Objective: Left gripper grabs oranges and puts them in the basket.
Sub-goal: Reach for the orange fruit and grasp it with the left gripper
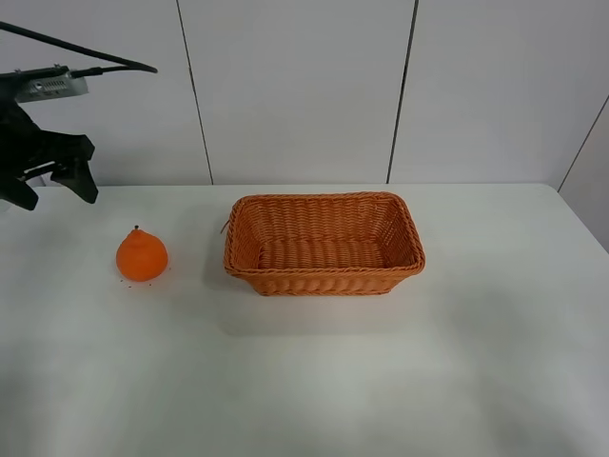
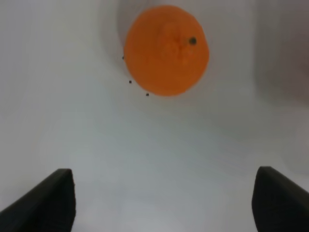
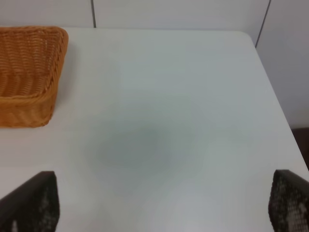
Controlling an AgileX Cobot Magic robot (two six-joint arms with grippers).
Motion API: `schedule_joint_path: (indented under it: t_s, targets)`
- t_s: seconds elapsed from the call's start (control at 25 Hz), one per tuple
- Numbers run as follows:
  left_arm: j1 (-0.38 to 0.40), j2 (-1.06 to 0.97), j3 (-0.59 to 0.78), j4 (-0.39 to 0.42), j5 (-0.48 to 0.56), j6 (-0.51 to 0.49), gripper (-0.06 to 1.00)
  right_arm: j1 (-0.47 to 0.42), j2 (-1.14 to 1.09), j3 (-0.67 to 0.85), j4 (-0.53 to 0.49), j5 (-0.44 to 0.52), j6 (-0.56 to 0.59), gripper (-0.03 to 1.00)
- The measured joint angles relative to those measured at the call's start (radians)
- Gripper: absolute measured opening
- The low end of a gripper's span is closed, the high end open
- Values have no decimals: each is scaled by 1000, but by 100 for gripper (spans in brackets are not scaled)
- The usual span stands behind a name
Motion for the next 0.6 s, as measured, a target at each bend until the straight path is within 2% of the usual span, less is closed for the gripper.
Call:
schedule_joint_path:
  t_s: [0.4,0.6]
  targets:
    - [-8,261,-172,-1,14,1,85,0,0,0,0,0,0,69]
    - [-35,357,-221,-39,33,2,85,0,0,0,0,0,0,69]
